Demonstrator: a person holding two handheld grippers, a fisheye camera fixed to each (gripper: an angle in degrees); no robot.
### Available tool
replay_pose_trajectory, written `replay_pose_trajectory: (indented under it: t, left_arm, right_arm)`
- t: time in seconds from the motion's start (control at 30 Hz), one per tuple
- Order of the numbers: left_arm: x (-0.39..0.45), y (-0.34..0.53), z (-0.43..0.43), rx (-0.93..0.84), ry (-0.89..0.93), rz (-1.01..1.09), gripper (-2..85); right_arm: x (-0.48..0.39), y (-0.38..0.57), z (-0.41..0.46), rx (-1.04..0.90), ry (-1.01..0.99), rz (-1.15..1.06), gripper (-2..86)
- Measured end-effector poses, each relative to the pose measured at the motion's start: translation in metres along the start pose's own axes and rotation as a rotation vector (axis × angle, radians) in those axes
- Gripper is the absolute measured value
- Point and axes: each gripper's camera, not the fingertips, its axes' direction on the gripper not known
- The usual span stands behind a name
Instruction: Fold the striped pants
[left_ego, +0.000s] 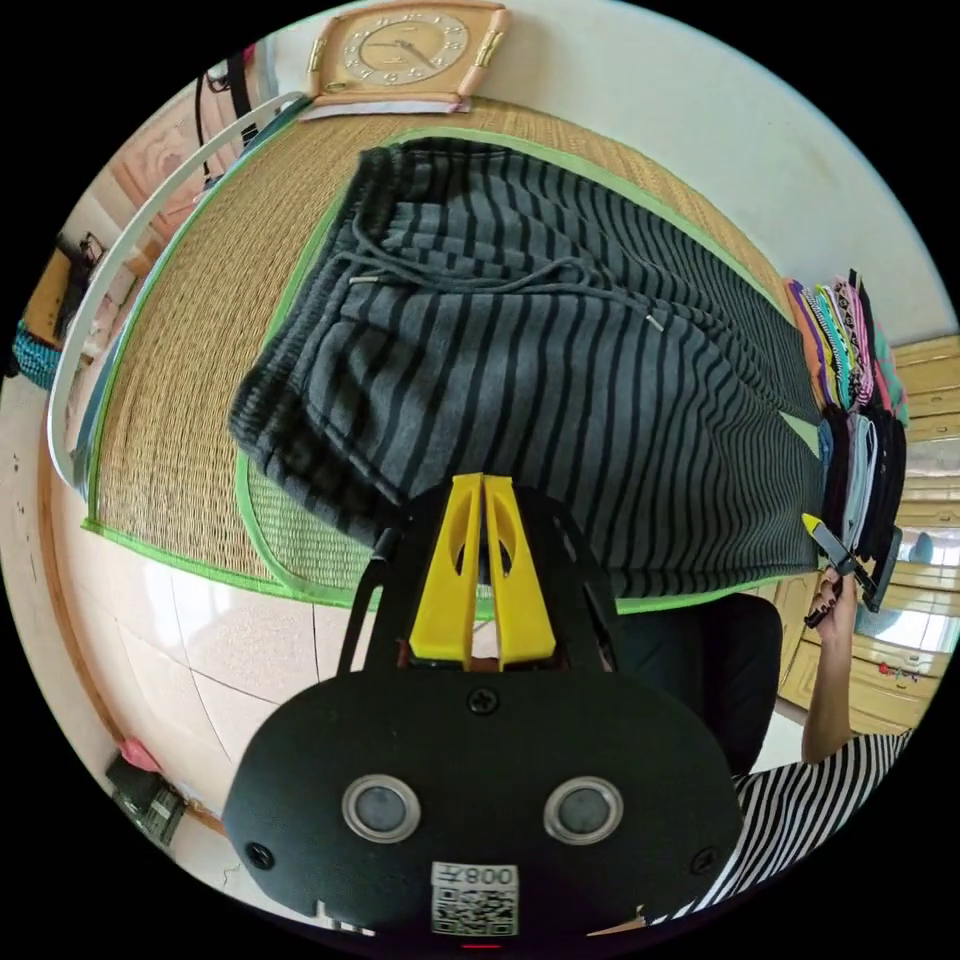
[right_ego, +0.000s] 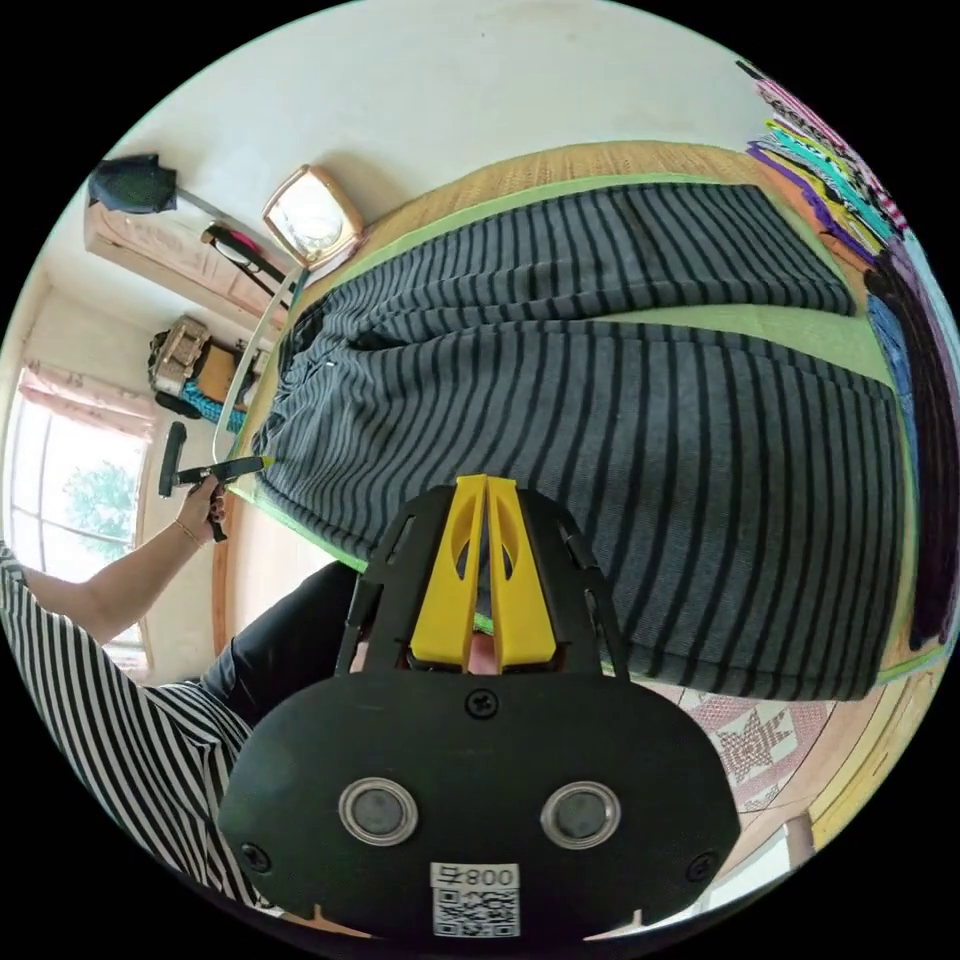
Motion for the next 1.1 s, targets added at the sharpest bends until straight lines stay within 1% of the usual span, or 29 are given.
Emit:
replay_pose_trajectory:
  t: [0.07, 0.1, 0.17, 0.23, 0.37, 0.43, 0.53, 0.6, 0.67, 0.7, 0.87, 0.97, 1.03, 1.1]
  left_arm:
    - [-0.018, 0.009, -0.002, -0.047, 0.045, -0.012, 0.2]
    - [-0.025, 0.015, -0.012, -0.005, 0.067, -0.016, 0.1]
    - [-0.033, 0.017, -0.026, -0.014, 0.086, -0.021, 0.1]
    - [-0.039, 0.019, -0.045, -0.033, 0.085, 0.025, 0.1]
    - [-0.052, 0.026, -0.072, -0.036, 0.096, 0.077, 0.1]
    - [-0.063, 0.028, -0.098, 0.004, 0.139, 0.053, 0.0]
    - [-0.082, 0.027, -0.137, 0.119, 0.104, 0.008, 0.0]
    - [-0.098, 0.022, -0.147, 0.097, 0.073, -0.041, 0.0]
    - [-0.109, 0.021, -0.143, -0.016, 0.058, -0.029, 0.1]
    - [-0.112, 0.026, -0.15, 0.012, 0.058, 0.004, 0.1]
    - [-0.12, 0.033, -0.184, 0.025, 0.092, -0.021, 0.5]
    - [-0.121, 0.025, -0.222, 0.152, 0.157, 0.002, 1.4]
    - [-0.119, 0.005, -0.252, 0.25, 0.204, 0.053, 3.4]
    - [-0.117, -0.019, -0.269, 0.285, 0.212, 0.093, 5.5]
  right_arm:
    - [-0.032, -0.015, 0.024, -0.061, -0.056, -0.086, 0.2]
    - [-0.054, -0.023, 0.041, -0.114, -0.064, -0.148, 0.2]
    - [-0.085, -0.034, 0.066, -0.197, -0.06, -0.233, 0.2]
    - [-0.118, -0.045, 0.093, -0.274, -0.014, -0.32, 0.2]
    - [-0.145, -0.057, 0.131, -0.387, 0.077, -0.372, 0.1]
    - [-0.152, -0.067, 0.138, -0.383, 0.072, -0.343, 0.0]
    - [-0.159, -0.078, 0.144, -0.4, 0.045, -0.356, 0.1]
    - [-0.165, -0.083, 0.148, -0.415, 0.032, -0.374, 0.1]
    - [-0.172, -0.089, 0.152, -0.442, 0.025, -0.383, 0.1]
    - [-0.178, -0.091, 0.154, -0.448, 0.031, -0.399, 0.1]
    - [-0.195, -0.104, 0.161, -0.434, 0.023, -0.395, 0.2]
    - [-0.206, -0.118, 0.159, -0.403, 0.036, -0.39, 0.2]
    - [-0.213, -0.135, 0.15, -0.327, 0.03, -0.384, 0.3]
    - [-0.215, -0.154, 0.144, -0.275, 0.023, -0.371, 0.5]
